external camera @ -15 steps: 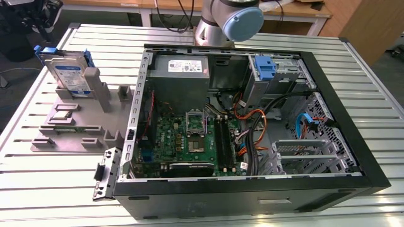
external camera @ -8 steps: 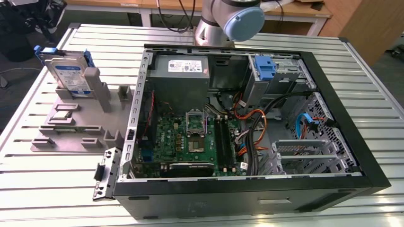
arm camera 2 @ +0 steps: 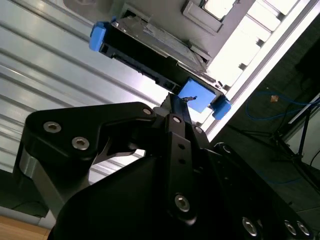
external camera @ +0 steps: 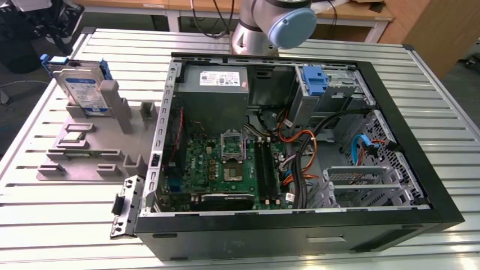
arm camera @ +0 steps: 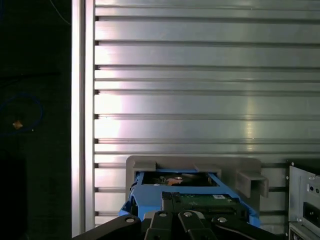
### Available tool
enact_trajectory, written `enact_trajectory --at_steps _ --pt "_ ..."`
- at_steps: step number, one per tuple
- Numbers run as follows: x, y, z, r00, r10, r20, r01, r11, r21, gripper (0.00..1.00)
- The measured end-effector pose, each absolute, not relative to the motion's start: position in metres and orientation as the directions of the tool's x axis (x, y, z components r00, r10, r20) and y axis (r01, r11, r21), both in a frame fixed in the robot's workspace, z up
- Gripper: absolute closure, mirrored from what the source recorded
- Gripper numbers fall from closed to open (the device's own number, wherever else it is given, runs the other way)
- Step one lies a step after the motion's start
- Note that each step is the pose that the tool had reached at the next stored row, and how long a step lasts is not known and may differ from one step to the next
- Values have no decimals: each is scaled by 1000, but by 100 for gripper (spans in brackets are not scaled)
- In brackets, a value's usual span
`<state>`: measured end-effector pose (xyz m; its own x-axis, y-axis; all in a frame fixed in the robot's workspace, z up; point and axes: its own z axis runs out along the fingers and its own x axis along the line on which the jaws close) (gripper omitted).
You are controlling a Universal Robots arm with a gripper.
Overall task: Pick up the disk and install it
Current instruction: 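Reach for the disk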
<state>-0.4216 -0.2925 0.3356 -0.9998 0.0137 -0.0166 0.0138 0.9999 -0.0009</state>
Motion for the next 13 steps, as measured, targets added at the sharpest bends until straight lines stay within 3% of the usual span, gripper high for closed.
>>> enact_trajectory --at_steps 13 --pt "-404 -314 336 -1000 14 -14 14 1000 -1 90"
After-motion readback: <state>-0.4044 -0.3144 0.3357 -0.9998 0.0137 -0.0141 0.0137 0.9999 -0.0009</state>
